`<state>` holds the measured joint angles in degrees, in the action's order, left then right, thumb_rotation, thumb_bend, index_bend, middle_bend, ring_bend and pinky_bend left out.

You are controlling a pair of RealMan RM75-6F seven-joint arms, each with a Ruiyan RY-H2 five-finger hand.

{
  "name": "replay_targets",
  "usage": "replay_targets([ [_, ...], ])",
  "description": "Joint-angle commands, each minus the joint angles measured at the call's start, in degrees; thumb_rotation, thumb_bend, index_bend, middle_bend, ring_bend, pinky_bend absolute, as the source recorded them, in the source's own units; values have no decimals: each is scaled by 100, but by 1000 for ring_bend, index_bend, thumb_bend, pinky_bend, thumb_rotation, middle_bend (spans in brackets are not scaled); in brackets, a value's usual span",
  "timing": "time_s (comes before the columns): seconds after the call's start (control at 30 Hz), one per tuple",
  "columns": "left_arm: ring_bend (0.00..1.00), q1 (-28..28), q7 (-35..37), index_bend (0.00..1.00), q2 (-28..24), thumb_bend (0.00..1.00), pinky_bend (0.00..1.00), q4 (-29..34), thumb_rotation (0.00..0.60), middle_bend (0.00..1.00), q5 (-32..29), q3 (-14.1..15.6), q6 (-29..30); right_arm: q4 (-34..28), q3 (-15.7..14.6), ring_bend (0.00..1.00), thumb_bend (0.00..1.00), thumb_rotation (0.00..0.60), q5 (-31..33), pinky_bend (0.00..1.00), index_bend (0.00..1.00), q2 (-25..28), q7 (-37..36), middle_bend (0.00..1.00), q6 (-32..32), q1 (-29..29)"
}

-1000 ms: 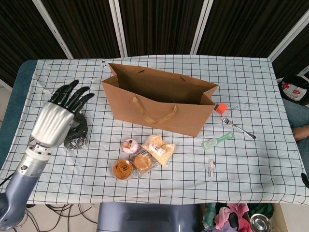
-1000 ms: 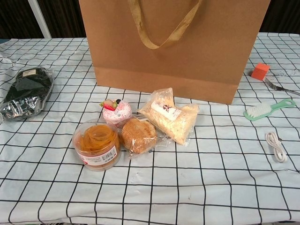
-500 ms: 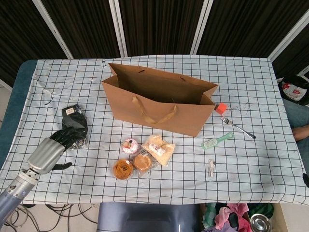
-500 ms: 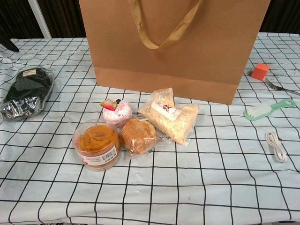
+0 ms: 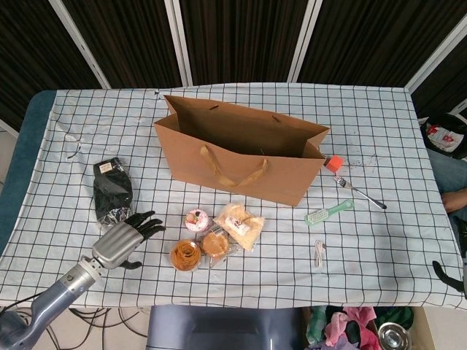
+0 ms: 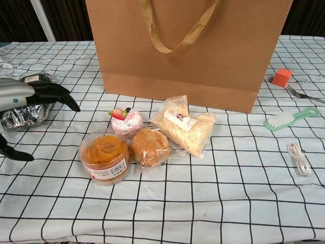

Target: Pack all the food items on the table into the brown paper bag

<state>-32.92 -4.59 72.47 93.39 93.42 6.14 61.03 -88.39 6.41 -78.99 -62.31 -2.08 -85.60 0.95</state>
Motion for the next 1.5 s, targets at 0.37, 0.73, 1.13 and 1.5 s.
replay_targets([
  [0.37,31,-370,-5,178,931,14,159,-352,600,151,162,-248,-351,2,9,180,218,600,20,194,10,-2,-36,100,-11,-3],
  [0.73,156,-509,-92,228,1254,46,228,-585,600,249,238,-225,-509,-49,38,180,218,600,51,194,10,53,-90,100,-41,10],
  [1.13,250,-504,-45,326,1222,207,303,-605,600,369,317,-219,-336,-71,48,180,219,600,149,194,10,42,-46,100,17,4],
  [1.5,314,-411,204,383,1153,334,370,-611,600,448,502,-252,165,-105,41,180,219,600,180,194,10,41,-2,100,56,-7],
])
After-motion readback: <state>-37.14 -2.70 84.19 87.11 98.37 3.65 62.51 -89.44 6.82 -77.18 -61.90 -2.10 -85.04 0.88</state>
